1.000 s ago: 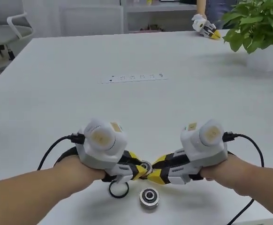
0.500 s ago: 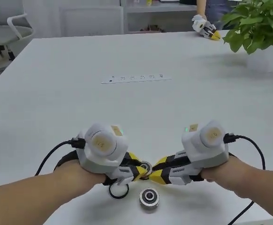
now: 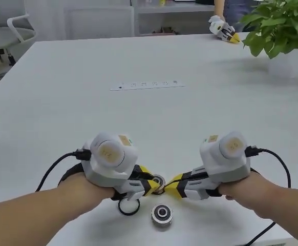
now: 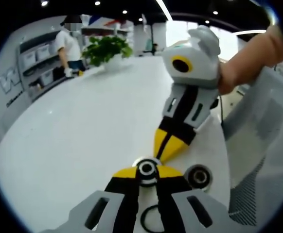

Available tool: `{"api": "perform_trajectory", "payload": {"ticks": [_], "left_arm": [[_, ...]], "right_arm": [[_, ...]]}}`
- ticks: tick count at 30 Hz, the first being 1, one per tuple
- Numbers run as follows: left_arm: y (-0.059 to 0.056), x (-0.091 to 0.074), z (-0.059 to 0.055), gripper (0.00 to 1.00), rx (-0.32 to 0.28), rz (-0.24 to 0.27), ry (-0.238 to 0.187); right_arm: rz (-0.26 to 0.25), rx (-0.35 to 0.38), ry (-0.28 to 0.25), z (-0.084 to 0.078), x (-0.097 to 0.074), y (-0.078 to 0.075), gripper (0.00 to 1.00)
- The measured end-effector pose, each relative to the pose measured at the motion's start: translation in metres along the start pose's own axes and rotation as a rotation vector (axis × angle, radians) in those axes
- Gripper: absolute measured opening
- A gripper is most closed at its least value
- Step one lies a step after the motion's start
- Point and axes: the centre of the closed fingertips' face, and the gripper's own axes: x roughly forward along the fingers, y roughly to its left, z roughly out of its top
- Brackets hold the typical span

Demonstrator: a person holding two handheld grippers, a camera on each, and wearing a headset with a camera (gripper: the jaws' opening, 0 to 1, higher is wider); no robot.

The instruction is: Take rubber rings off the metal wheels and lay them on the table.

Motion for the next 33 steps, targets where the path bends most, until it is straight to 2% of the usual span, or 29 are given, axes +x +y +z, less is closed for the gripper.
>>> {"api": "perform_trajectory", "payload": {"ticks": [9,11,12,14,24,31,33], "left_arm": [[0.000,0.000,0.000,0.13,0.001,-0.006,0.000],[-0.001,-0.001,0.000,0.13,0.003,-0.005,0.000],[-0.001,0.000,0.000,0.13,0.003,-0.005,0.000],[0.000,-0.001,0.000,0.13,0.006,-0.004,0.000],[0.000,-0.001,0.000,0.12,0.010,-0.003,0.001],[0.000,0.000,0.001,0.12,0.005,0.000,0.000],[0.000,0.000,0.001,0.12,0.003,0.001,0.000]], "right_arm": [[0.002,0.021,-0.008,0.000,-0.001,0.000,0.00],[0.008,0.051,-0.019,0.001,-0.002,-0.001,0.00],[0.020,0.077,-0.045,0.005,-0.001,0.001,0.00],[0.015,0.078,-0.034,0.003,-0.002,0.000,0.00],[0.032,0.225,-0.094,0.006,-0.008,-0.002,0.00],[0.032,0.263,-0.109,0.007,-0.009,-0.004,0.00],[0.032,0.308,-0.147,0.012,-0.011,-0.006,0.00]]}}
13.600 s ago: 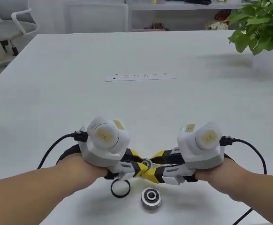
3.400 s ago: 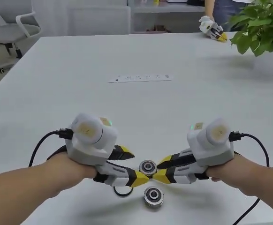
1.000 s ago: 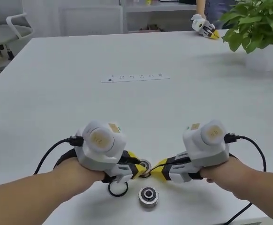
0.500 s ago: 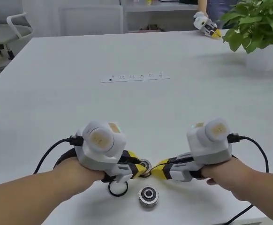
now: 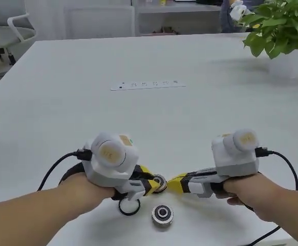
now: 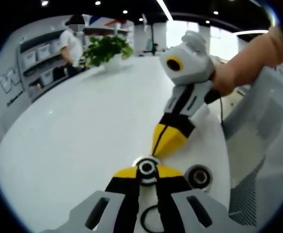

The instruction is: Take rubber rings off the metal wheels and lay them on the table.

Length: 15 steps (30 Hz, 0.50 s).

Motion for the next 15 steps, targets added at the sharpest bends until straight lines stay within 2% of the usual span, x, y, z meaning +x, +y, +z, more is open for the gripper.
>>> {"api": "perform_trajectory", "payload": {"ticks": [2,9,15], "left_arm": [[-0.0001,0.0000,0.0003,0.12,-0.002,0.000,-0.001],[-0.0004,0.0001,0.0001,0.12,-0.007,0.009,0.004],[-0.0008,0.0002,0.0002,0.12,-0.006,0.012,0.006]], "right_arm": [[-0.005,-0.004,0.004,-0.0002,-0.0016,-0.0030,0.00],[0.010,0.057,-0.024,0.0025,-0.0006,-0.0013,0.00],[0.009,0.051,-0.022,0.0029,-0.0003,-0.0005,0.00]]}}
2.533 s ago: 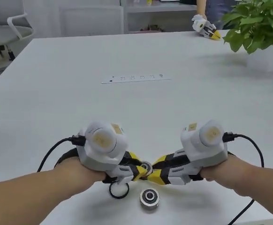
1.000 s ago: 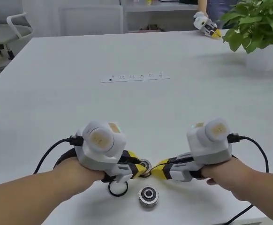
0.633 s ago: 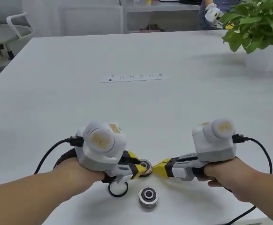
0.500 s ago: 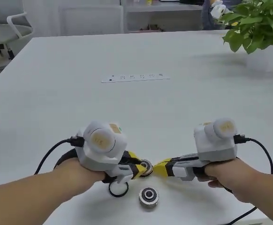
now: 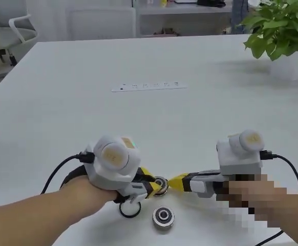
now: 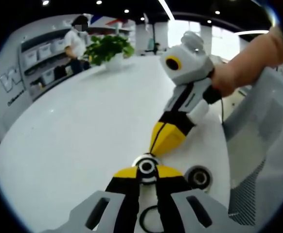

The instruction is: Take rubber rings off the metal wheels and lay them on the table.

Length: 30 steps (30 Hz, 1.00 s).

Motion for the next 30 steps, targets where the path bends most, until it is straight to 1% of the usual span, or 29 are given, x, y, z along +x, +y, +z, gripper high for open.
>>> {"api": "perform_trajectory", "payload": {"ticks": [5,15,23,30], "left_arm": [[0.000,0.000,0.000,0.12,0.001,0.001,0.001],[-0.001,0.000,0.000,0.12,0.001,0.008,0.005],[-0.001,0.001,0.000,0.11,-0.002,0.014,0.016],[-0.001,0.000,0.000,0.11,-0.001,0.016,0.021]], "right_arm": [[0.003,-0.010,0.008,-0.001,0.000,0.000,0.00],[0.017,0.053,-0.010,0.000,-0.001,0.001,0.00],[0.030,0.050,-0.009,0.003,0.001,0.006,0.00],[0.046,0.031,-0.005,0.004,0.004,0.012,0.00]]}}
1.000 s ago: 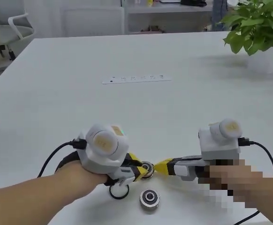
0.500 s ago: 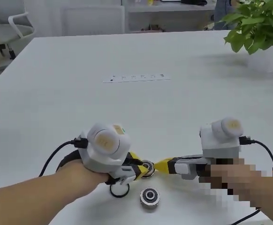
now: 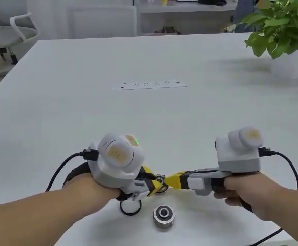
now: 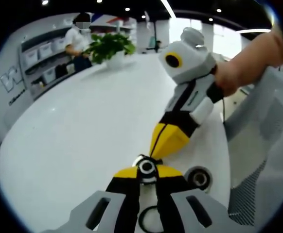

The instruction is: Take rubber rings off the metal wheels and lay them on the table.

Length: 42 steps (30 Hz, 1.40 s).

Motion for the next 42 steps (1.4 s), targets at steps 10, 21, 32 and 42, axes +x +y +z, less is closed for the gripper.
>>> {"api": "perform_trajectory", "payload": {"ticks": [10,21,32,42], "left_arm": [[0.000,0.000,0.000,0.11,0.009,-0.003,-0.004],[0.001,0.001,0.000,0.12,0.004,0.014,-0.006],[0.001,0.002,0.001,0.13,-0.010,0.001,0.000],[-0.005,-0.010,0.007,0.17,0.007,-0.032,-0.024]], "right_arm": [[0.077,0.018,-0.021,0.003,0.003,0.016,0.00],[0.037,-0.020,-0.006,0.001,-0.001,0.006,0.00],[0.006,-0.024,-0.011,0.004,-0.004,0.001,0.00],[0.008,-0.030,-0.020,0.008,-0.007,0.005,0.00]]}}
